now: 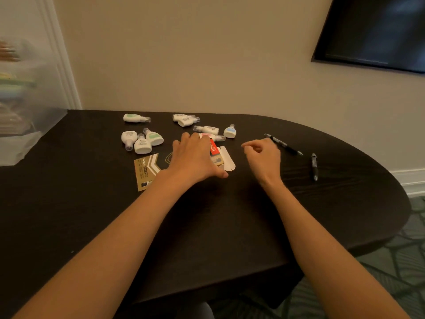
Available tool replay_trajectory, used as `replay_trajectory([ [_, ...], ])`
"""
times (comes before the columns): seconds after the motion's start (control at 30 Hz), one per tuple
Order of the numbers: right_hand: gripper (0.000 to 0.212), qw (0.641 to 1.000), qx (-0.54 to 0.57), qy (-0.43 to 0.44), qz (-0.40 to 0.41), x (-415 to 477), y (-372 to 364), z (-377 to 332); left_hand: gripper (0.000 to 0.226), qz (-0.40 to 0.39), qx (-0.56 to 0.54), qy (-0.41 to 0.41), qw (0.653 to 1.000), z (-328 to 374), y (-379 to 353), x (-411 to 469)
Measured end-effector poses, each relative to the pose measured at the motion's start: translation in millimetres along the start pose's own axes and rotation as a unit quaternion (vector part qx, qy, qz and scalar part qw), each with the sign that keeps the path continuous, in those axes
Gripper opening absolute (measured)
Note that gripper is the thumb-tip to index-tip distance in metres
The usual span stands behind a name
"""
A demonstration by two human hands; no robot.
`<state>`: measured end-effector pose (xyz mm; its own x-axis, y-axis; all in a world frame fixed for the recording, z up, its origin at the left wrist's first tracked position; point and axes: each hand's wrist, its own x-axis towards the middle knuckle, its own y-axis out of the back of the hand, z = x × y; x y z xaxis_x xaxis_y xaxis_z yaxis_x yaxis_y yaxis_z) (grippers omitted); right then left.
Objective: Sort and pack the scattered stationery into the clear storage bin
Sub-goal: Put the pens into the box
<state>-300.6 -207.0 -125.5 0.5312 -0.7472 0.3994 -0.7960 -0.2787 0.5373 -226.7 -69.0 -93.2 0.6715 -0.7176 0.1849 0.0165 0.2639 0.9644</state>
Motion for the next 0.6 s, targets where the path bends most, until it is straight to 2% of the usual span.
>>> replay_trajectory([
  [0.1,0.032,0.97,-0.198,-0.038,0.138,8.3,35.7,38.7,0.093,0.002,0.004,-0.004,1.0,23.7,-7.6,6.6],
  [0.2,0.048,0.942,-0.266,-0.156,0.134,16.8,63.9,70.7,0.092,-0.007,0.009,-0.012,1.0,43.5,-12.9,11.1],
  [0.27,0.05,0.933,-0.259,-0.228,0.102,21.7,74.6,86.1,0.089,-0.01,0.013,-0.02,1.0,53.4,-16.5,13.3],
  [0.3,0.044,0.933,-0.251,-0.244,0.089,22.8,79.0,90.9,0.089,-0.014,0.018,-0.023,0.999,57.9,-18.0,13.8],
  [0.43,0.018,0.953,-0.182,-0.226,0.089,24.4,87.5,96.3,0.086,-0.033,0.038,-0.021,0.998,65.2,-23.5,19.1],
  [0.6,0.015,0.963,-0.012,-0.233,0.133,25.0,86.7,83.1,0.084,-0.043,0.043,-0.019,0.998,67.7,-23.8,21.1],
])
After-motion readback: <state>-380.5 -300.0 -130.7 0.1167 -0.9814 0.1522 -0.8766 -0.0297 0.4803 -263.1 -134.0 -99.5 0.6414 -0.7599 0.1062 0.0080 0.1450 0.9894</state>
